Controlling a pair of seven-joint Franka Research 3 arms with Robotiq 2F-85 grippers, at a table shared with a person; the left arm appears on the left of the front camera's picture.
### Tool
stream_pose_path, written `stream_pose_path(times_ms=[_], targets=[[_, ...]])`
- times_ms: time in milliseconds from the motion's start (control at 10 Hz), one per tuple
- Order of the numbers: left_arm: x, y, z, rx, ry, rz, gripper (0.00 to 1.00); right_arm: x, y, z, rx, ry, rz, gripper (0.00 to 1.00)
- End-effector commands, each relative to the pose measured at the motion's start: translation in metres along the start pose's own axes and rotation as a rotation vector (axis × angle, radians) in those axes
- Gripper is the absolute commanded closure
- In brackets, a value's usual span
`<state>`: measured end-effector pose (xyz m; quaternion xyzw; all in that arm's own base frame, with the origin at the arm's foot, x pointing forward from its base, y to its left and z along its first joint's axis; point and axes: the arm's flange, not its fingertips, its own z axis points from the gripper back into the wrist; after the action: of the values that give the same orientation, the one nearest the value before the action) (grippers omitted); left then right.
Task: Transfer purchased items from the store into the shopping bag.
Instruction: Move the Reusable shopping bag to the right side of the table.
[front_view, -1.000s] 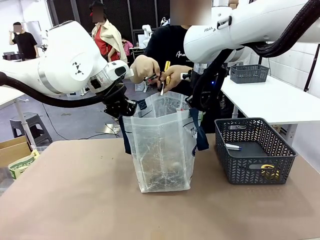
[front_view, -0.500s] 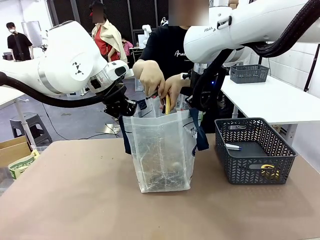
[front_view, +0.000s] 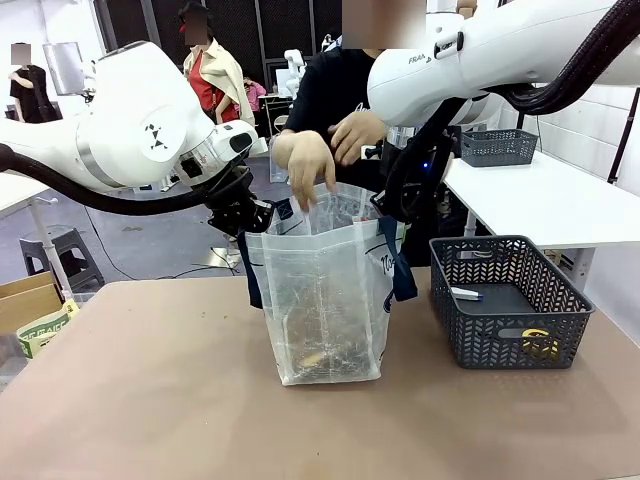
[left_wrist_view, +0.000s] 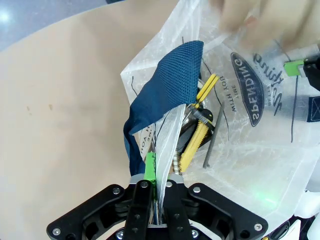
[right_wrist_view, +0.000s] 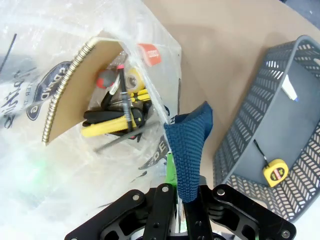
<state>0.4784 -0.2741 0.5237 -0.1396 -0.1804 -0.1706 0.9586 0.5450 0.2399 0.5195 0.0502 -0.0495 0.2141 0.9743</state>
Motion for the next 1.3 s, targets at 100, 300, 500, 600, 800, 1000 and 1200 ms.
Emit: stream_pose_path(times_ms=[100,300,500,600,800,1000,1200], targets=[[0.0002,0.0012,0.0007,0.000,-0.003,0.002,1.00,-0.0002,-0.0003,0.0000,0.000,0.001,0.000,1.00],[0.0002,0.0012,0.0007,0.000,-0.003,0.002,1.00,-0.0002,-0.0003,0.0000,0.000,0.001,0.000,1.00],[0.0002,0.0012,0.0007,0.000,-0.003,0.002,1.00,-0.0002,-0.0003,0.0000,0.000,0.001,0.000,1.00],[0.0002,0.0012,0.0007,0.000,-0.003,0.002,1.00,-0.0002,-0.0003,0.0000,0.000,0.001,0.000,1.00],[0.0002,0.0012,0.0007,0.000,-0.003,0.002,1.00,-0.0002,-0.0003,0.0000,0.000,0.001,0.000,1.00],[0.0002,0.0012,0.0007,0.000,-0.003,0.002,1.00,-0.0002,-0.0003,0.0000,0.000,0.001,0.000,1.00],[0.0002,0.0012,0.0007,0.000,-0.003,0.002,1.00,-0.0002,-0.0003,0.0000,0.000,0.001,0.000,1.00]])
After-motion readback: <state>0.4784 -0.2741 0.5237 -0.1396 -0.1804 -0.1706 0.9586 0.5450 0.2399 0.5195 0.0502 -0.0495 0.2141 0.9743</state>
